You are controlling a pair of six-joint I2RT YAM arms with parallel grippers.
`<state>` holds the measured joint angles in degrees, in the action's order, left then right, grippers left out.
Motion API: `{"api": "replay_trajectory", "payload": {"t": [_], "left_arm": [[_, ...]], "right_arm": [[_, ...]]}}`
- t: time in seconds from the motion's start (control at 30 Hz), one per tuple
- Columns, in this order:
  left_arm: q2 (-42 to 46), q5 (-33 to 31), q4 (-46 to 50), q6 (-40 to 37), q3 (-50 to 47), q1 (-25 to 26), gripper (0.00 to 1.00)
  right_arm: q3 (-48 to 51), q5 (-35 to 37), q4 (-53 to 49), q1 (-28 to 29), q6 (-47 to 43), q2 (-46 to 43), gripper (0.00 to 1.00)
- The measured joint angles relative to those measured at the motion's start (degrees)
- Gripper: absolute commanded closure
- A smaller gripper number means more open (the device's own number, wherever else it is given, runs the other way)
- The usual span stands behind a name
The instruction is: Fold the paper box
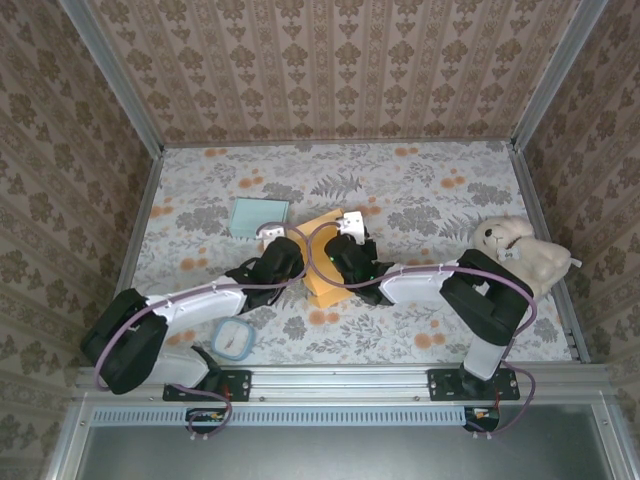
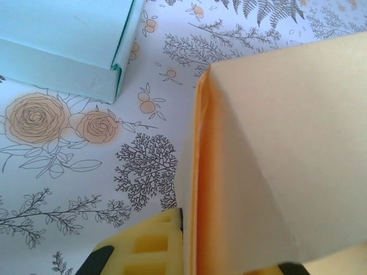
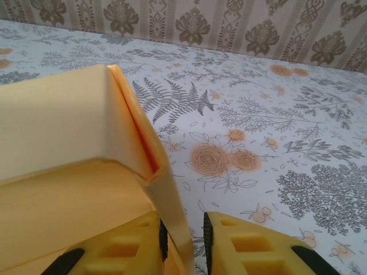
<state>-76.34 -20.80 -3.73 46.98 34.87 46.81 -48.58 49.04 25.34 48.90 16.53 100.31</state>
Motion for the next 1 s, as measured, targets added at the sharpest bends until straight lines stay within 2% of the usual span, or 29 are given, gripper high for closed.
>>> {"api": "replay_trajectory", "payload": {"t": [0.13, 0.27, 0.37, 0.53, 1.0], "left_arm": [[0.98, -1.90, 1.99, 0.28, -0.44, 0.11, 1.00], [1.11, -4.22, 3.91, 0.92, -0.52, 0.09, 1.00], [1.20, -5.51, 4.87, 1.46, -0.57, 0.09, 1.00], [1.44, -7.02, 5.09, 2.03, -0.61, 0.04, 1.00], [0.87, -7.74, 5.53, 2.34, -0.61, 0.04, 1.00]], "right_arm": [[2.99, -7.41, 4.17, -0.92, -0.02, -1.42, 0.67], [5.42, -16.74, 8.28, -3.13, -0.87, -2.14, 0.54], [5.92, -20.83, 9.84, -4.20, -1.36, -2.12, 0.51], [5.99, -23.17, 11.80, -4.61, -1.57, -2.12, 0.50], [4.04, -23.17, 12.26, -4.50, -6.86, -0.98, 0.44]]}}
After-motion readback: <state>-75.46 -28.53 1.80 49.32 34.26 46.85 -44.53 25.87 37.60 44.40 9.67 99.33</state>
